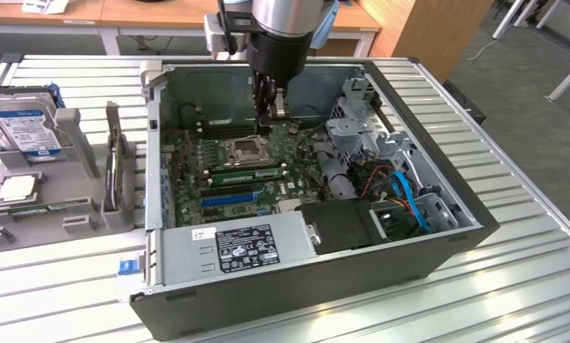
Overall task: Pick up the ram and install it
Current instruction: 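Press down the ram until it locks into place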
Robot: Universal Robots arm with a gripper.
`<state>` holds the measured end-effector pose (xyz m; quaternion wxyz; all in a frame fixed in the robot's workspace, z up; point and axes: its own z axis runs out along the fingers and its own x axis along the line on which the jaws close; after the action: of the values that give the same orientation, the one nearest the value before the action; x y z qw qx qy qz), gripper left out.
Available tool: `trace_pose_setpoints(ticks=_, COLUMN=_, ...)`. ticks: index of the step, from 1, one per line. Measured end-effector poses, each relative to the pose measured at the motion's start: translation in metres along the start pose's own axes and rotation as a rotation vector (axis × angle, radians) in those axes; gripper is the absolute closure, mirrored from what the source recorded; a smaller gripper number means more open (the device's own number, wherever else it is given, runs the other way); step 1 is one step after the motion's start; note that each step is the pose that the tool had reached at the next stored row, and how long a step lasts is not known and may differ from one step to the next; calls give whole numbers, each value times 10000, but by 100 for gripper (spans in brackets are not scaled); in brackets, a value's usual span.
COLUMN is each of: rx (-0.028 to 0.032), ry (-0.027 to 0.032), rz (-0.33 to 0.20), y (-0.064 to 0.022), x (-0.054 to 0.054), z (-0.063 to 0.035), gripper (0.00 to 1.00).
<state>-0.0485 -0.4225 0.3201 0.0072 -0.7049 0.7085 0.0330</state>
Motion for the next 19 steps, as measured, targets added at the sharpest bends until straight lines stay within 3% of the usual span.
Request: trace_pose_setpoints(ticks=19, rx=0, ry=-1, rz=0, y=0, x=0, z=0, gripper=90)
